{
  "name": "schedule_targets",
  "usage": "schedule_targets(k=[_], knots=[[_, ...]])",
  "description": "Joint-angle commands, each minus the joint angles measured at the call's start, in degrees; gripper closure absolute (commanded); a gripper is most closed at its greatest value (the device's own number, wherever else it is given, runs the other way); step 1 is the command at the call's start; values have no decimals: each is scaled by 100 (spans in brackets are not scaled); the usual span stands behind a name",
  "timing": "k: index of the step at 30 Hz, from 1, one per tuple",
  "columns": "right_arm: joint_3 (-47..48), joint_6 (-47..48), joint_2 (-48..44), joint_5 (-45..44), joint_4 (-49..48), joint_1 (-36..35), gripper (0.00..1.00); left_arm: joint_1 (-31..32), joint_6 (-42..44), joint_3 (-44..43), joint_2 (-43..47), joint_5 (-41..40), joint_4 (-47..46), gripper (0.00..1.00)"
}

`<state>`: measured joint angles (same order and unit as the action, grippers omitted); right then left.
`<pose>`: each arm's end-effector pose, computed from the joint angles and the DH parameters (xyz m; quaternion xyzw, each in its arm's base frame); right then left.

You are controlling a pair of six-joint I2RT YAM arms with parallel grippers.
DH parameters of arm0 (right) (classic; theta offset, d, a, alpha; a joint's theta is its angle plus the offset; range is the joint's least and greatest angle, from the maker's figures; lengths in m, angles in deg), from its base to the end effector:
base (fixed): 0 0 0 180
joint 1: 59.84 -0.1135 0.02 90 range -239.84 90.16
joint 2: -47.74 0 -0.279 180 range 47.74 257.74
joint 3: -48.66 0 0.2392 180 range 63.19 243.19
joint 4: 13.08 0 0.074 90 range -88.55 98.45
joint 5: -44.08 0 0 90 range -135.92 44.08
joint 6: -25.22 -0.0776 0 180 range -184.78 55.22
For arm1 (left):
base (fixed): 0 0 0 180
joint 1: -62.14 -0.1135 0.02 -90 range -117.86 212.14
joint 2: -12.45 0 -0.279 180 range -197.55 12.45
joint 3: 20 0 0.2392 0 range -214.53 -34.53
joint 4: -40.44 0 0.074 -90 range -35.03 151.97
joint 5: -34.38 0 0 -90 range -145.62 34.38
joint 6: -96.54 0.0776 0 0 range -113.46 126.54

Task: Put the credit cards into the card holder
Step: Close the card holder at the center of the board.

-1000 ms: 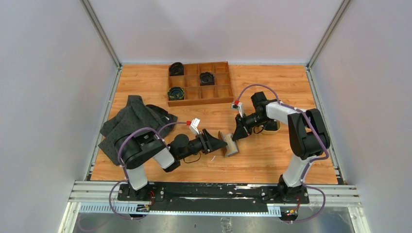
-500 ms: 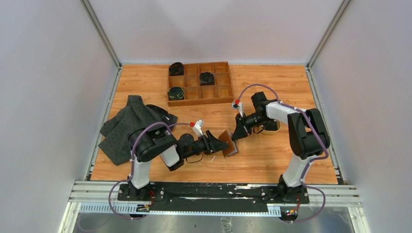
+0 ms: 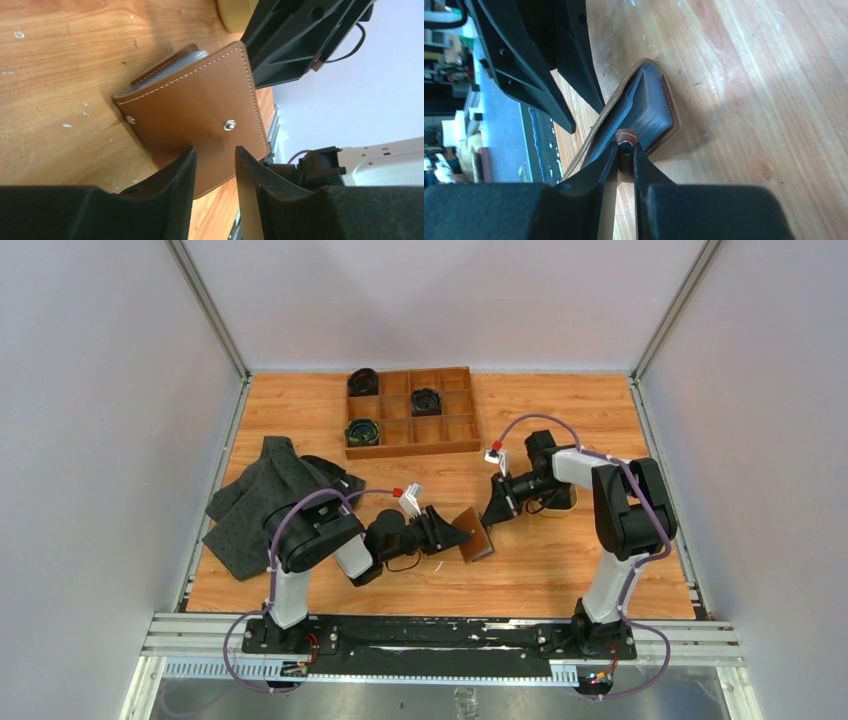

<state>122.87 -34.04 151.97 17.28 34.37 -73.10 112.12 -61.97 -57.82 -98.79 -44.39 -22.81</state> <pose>0.2949 0.1407 0.1579 -0.3702 0.7636 0.5007 0.1710 0.2052 -0.2679 0.1178 -0.0609 0.7635 -0.5871 0.2621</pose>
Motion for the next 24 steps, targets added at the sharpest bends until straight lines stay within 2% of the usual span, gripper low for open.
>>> schedule_targets(k=[1,8,16,24], knots=[[-5,-561,211,603,-132,350,100,-41,337,-295,-22,-165,995,62],[-261,-1219,301,826,-730,561,100,-76,578,-604,-69,-293,1890,64],[-447,-1558,197,309,-1145,550,100,-72,857,-894,246,-97,1758,60],[-459,-1633,124,213,-1251,552,100,-33,1123,-1472,233,26,2020,60]])
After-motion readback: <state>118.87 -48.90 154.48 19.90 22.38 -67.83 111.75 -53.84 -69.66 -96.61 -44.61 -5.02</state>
